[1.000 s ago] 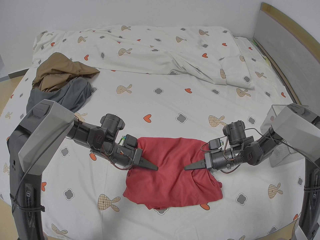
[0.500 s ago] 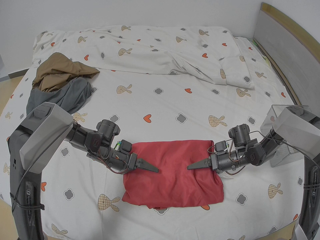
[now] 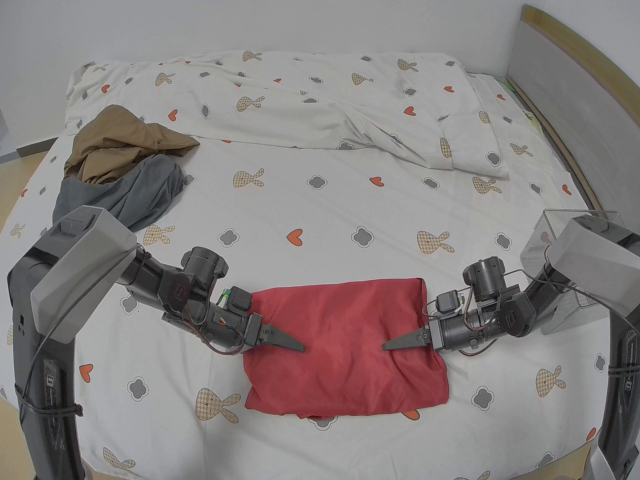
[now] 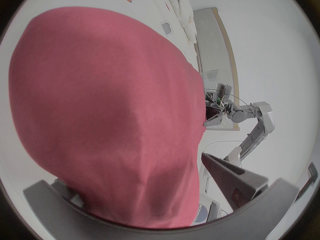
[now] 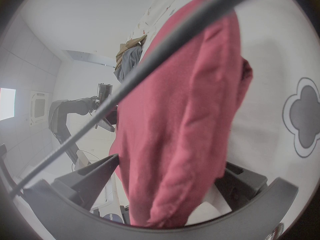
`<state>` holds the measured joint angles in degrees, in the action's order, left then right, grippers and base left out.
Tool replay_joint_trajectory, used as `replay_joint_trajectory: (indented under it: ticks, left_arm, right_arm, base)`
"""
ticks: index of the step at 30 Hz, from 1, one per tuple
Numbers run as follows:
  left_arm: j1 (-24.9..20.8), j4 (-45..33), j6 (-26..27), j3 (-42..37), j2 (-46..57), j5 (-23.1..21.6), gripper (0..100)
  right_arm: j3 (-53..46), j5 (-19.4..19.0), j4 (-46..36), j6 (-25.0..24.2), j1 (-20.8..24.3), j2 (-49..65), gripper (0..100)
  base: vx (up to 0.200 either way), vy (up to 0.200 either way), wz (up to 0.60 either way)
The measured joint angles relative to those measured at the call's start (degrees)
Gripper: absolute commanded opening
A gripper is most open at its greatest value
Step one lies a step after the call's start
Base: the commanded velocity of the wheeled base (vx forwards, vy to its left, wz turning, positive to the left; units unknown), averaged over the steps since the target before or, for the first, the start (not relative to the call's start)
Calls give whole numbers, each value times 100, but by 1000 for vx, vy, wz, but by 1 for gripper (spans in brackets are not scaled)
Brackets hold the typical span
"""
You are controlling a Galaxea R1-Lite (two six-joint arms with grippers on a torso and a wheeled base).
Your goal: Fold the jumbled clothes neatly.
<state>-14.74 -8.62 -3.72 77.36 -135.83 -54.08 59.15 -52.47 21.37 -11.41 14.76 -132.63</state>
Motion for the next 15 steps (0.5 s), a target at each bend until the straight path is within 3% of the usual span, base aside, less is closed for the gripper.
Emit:
replay_joint_trajectory:
  ticks: [7,15]
  left_arm:
    - [71,2,9,-132,71,9,100]
    - [-135,2,74,-95,9,104,100]
  right_arm:
    - [-30,16,-9,0,-24,50,100]
    - [33,24,-5,-9,277,-2,100]
  base:
    - [0,0,0]
    - [0,0,0]
